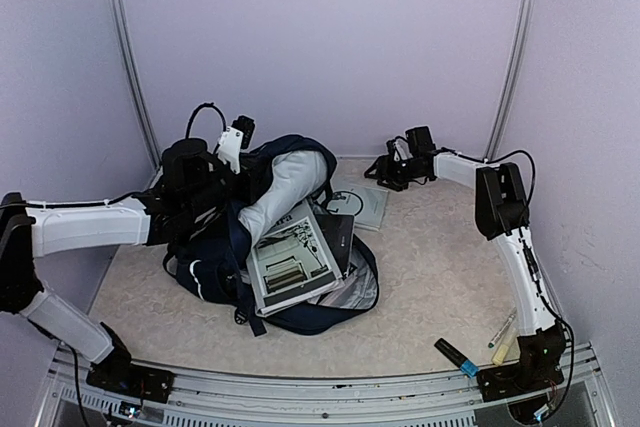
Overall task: Pack the student bag
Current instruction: Adjust the book at the center of the board, then place the largest pocket of the bag in the student bag, then move the book to the corner of the board.
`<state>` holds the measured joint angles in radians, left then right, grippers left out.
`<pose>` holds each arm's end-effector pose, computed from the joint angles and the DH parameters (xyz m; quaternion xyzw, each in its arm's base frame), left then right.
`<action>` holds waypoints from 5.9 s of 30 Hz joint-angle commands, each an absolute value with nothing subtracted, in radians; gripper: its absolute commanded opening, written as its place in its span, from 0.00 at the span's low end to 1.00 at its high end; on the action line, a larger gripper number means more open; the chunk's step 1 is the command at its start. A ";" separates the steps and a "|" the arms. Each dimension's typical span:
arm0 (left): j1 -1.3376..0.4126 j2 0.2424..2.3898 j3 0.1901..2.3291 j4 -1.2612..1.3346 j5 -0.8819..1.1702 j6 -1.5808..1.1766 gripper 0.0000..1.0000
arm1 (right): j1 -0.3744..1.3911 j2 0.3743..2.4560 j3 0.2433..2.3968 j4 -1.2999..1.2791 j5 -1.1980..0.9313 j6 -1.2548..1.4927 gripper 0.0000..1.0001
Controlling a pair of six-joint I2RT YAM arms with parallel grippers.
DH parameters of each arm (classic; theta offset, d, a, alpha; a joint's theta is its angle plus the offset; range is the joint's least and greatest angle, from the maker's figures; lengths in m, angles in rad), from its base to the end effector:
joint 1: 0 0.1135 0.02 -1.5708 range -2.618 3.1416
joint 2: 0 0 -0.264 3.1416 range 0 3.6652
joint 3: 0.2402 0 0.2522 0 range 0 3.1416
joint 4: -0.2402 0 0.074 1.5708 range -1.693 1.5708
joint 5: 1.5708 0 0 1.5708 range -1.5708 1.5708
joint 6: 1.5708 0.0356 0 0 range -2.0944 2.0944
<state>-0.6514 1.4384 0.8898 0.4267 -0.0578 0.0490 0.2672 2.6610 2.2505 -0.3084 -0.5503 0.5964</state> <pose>0.2670 -0.2010 0.2853 0.2388 0.7097 -0.1759 0.6390 0.5556 0.1714 0.1241 0.0329 0.8829 0.3911 0.2576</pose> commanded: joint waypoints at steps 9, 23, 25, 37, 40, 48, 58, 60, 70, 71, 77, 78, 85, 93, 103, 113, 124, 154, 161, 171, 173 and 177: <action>-0.595 1.649 0.975 0.362 -0.014 0.050 0.00 | 0.394 2.491 1.972 -0.755 -0.307 0.173 0.57; -0.598 1.301 0.808 0.276 -0.137 0.013 0.00 | 0.538 2.100 1.324 -0.726 -0.090 0.227 0.46; -0.599 1.226 0.813 0.235 -0.183 0.026 0.00 | 0.545 2.041 1.268 -0.737 -0.078 0.241 0.46; -0.600 0.978 0.885 0.158 -0.425 0.170 0.00 | 0.548 2.136 1.813 -0.806 0.023 0.267 0.61; -0.599 0.973 0.906 0.141 -0.509 0.231 0.00 | 0.556 2.275 1.980 -0.834 0.063 0.260 0.77; -0.588 1.009 0.970 0.109 -0.614 0.282 0.00 | 0.558 2.498 2.165 -0.847 0.007 0.230 1.00; -0.581 0.991 0.974 0.100 -0.598 0.264 0.00 | 0.563 2.395 1.781 -0.813 -0.010 0.215 0.88; -0.580 1.006 0.973 0.096 -0.591 0.258 0.00 | 0.564 2.316 1.642 -0.776 -0.024 0.226 0.87; -0.586 1.085 1.061 -0.054 -0.272 0.167 0.49 | 0.565 1.988 1.229 -0.690 -0.046 0.319 0.86; -0.598 1.090 1.084 -0.075 -0.230 0.155 0.56 | 0.565 1.955 1.222 -0.685 -0.051 0.325 0.87; -0.820 1.156 1.235 -0.083 -0.096 0.192 0.86 | 0.564 1.753 1.191 -0.610 -0.037 0.360 0.99; -0.833 1.201 1.275 -0.095 -0.045 0.181 0.87 | 0.563 1.718 1.175 -0.580 -0.035 0.364 1.00; -0.807 1.781 1.661 -0.245 0.166 0.081 0.81 | 0.557 1.557 1.056 -0.427 -0.030 0.434 1.00; -0.756 2.321 2.107 -0.457 0.055 -0.015 0.66 | 0.557 1.488 0.937 -0.302 -0.110 0.513 0.98; -0.637 2.623 2.259 -0.504 0.180 -0.179 0.63 | 0.557 1.563 0.891 -0.202 -0.221 0.554 0.92; -0.572 2.678 2.230 -0.407 0.168 -0.232 0.68 | 0.557 1.634 0.897 -0.162 -0.269 0.597 0.90; -0.612 2.698 2.171 -0.399 0.190 -0.192 0.63 | 0.558 1.691 0.870 -0.066 -0.320 0.677 0.86; -0.707 2.517 2.055 -0.540 0.460 -0.025 0.57 | 0.406 1.602 0.513 0.321 -0.292 1.035 0.84; -0.675 2.588 2.138 -0.560 0.433 -0.066 0.57 | 0.406 1.693 0.595 0.396 -0.347 1.059 0.81; -0.674 2.567 2.081 -0.524 0.518 -0.102 0.54 | 0.445 1.703 0.854 0.288 -0.380 0.949 0.79; -0.697 2.537 2.057 -0.521 0.568 -0.089 0.55 | 0.453 1.684 0.865 0.278 -0.391 0.949 0.78; -0.756 2.472 1.985 -0.492 0.575 -0.093 0.56 | 0.467 1.600 0.820 0.262 -0.392 0.956 0.78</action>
